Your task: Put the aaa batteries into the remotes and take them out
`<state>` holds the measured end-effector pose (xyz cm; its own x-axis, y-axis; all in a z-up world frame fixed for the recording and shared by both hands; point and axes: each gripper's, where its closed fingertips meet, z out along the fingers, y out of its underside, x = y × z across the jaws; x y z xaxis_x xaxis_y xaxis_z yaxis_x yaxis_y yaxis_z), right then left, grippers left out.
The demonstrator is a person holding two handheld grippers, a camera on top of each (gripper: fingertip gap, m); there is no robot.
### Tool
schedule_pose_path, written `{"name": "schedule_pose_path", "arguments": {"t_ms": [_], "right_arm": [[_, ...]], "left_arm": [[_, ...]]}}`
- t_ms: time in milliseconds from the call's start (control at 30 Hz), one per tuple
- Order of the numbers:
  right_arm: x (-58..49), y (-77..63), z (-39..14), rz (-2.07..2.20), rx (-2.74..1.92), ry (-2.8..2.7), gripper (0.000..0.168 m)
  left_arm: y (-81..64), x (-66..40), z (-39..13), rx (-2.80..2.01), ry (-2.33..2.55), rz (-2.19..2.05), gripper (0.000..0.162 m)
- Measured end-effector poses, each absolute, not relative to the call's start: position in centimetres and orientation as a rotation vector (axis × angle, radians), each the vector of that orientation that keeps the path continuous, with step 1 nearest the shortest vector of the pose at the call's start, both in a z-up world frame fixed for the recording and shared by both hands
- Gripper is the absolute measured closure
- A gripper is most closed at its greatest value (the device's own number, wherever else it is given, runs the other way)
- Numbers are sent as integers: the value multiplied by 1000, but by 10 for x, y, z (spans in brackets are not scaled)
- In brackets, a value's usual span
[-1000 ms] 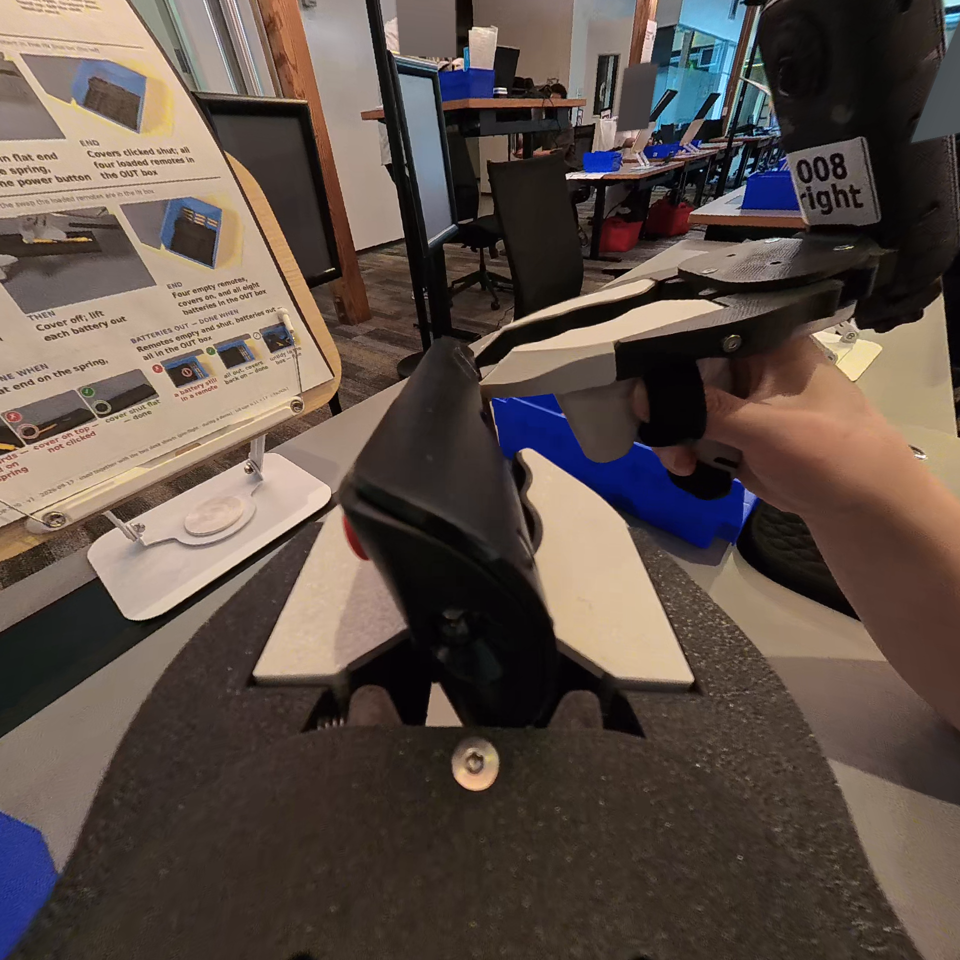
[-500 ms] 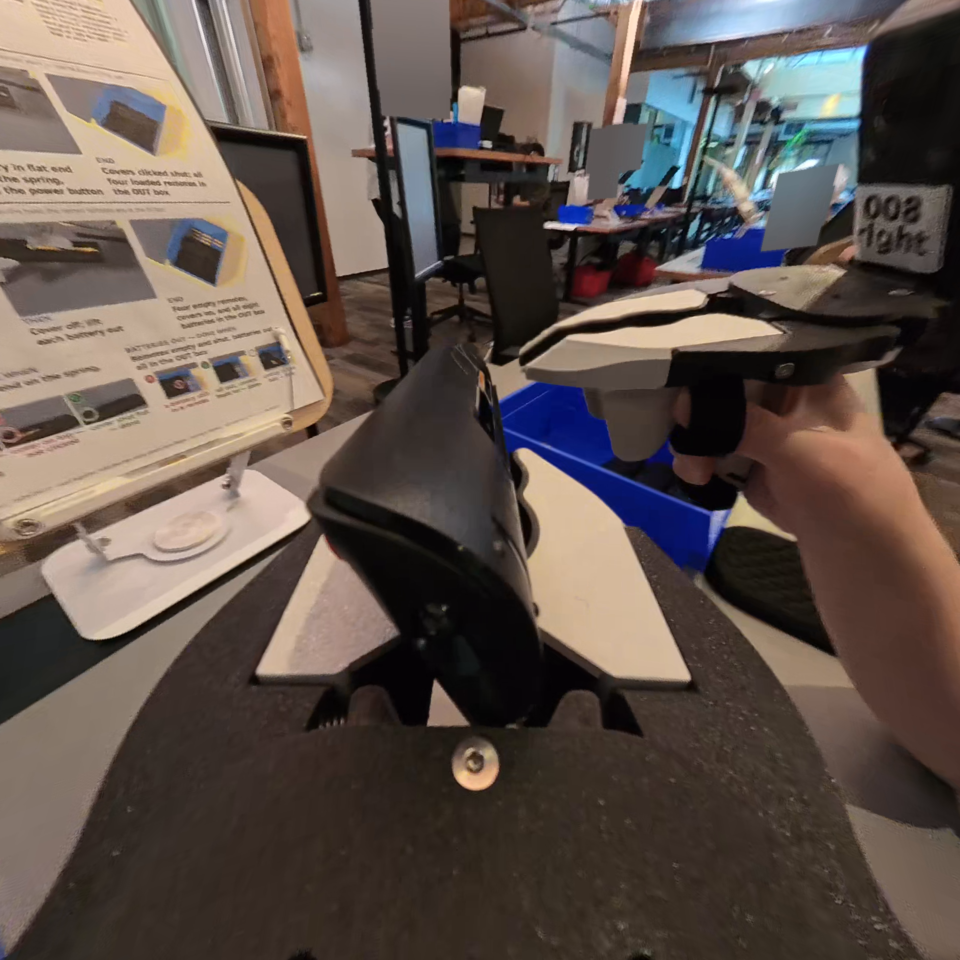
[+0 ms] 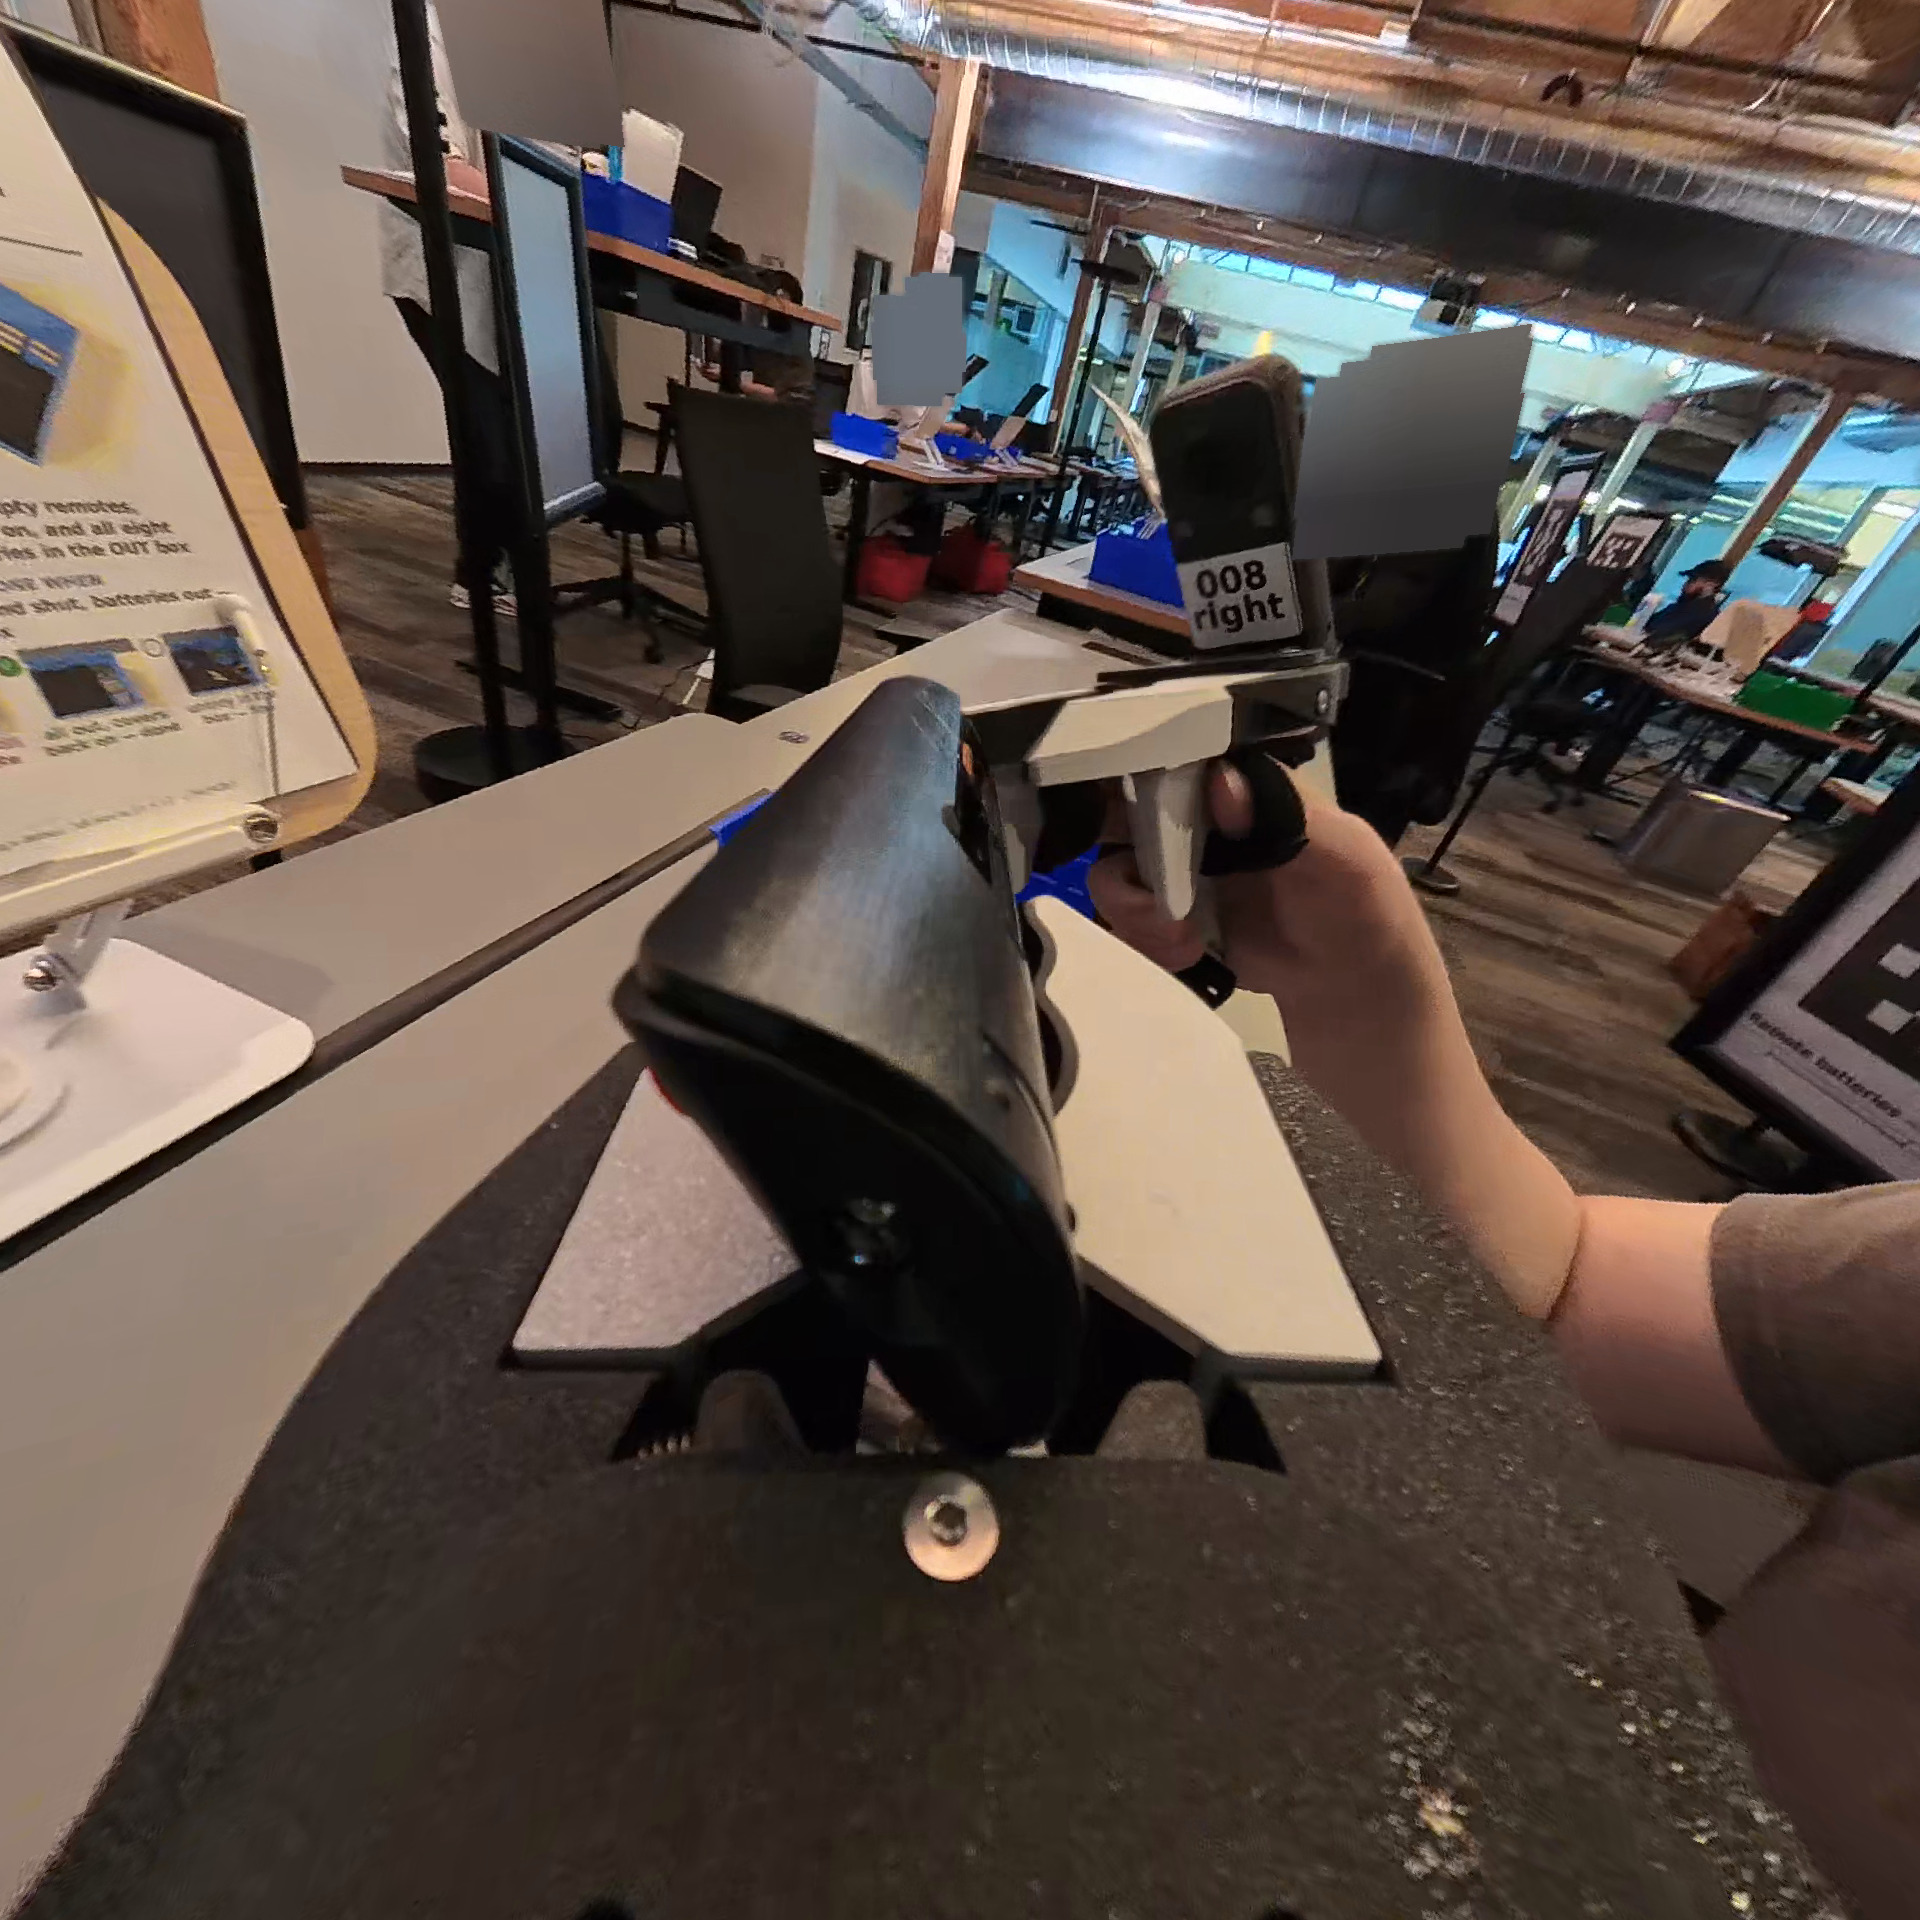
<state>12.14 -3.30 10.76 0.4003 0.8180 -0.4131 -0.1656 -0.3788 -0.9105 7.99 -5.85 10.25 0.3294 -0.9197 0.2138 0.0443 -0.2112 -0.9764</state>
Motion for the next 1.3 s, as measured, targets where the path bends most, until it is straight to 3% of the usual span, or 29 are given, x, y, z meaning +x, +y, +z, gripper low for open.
{"name": "schedule_pose_path", "arguments": {"t_ms": [167,500,633,1300], "right_arm": [[120,-31,109,1083,-1609,-584,128],[109,-26,93,1135,-1669,-570,116],[100,-32,92,1313,-1657,-589,119],[104,-36,87,1413,-1686,-678,131]], "left_arm": [[-60,78,99,-1532,880,-1090,137],[-59,78,89,-1577,951,-969,137],[-61,79,89,-1577,953,-1019,138],[-62,76,86,-1610,988,-1013,140]]}}
